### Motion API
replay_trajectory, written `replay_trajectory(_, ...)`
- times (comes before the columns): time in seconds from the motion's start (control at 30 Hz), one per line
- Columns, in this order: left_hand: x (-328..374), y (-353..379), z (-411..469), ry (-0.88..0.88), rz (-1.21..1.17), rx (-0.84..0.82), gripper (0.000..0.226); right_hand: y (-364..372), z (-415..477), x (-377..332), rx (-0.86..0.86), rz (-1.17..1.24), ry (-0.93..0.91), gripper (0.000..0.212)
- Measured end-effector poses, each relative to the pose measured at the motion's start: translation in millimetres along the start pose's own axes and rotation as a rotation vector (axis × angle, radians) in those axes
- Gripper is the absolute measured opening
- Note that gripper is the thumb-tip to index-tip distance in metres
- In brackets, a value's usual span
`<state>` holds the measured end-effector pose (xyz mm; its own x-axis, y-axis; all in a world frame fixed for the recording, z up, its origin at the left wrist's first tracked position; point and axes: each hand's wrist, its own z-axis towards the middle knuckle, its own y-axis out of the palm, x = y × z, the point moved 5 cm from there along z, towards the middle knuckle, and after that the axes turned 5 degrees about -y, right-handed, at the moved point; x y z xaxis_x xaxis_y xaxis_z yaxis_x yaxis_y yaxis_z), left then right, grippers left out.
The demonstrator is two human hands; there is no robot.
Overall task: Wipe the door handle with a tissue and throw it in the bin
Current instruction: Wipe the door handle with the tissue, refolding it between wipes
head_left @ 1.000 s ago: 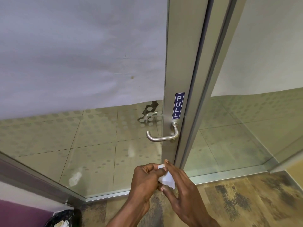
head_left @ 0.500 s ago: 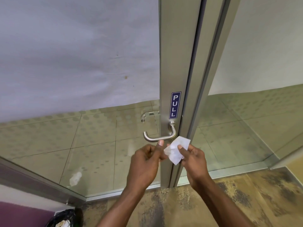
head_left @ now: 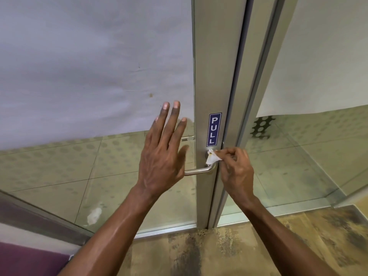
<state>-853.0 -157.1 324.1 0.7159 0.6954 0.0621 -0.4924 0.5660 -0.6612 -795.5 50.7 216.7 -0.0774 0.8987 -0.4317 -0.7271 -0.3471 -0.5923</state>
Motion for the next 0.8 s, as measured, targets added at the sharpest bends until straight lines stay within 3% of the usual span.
replay_trajectory(0.1, -14, 8, 9, -0.038, 0.083, 0.015, 0.087, 10, 2, -3, -0.183, -0.120, -0.228, 0.034)
replay_trajectory(0.2, -28, 17, 8, -0.068, 0.126, 0.014, 0.089, 20, -2, -3, -0.362, -0.221, -0.377, 0.049)
replay_trajectory(0.5, -59, 34, 3, -0.055, 0.237, -0.022, 0.111, 25, -27, 10, -0.539, -0.303, -0.451, 0.098)
replay_trajectory(0.57, -62, 38, 1, -0.049, 0.250, -0.038, 0.112, 26, -35, 8, -0.502, -0.289, -0.429, 0.091)
replay_trajectory(0.67, -63, 40, 1, -0.048, 0.273, -0.047, 0.109, 29, -45, -7, -0.370, -0.246, -0.476, 0.061)
replay_trajectory(0.8, -65, 40, 1, -0.043, 0.287, -0.055, 0.109, 47, -59, -40, -0.332, -0.171, -0.420, 0.067)
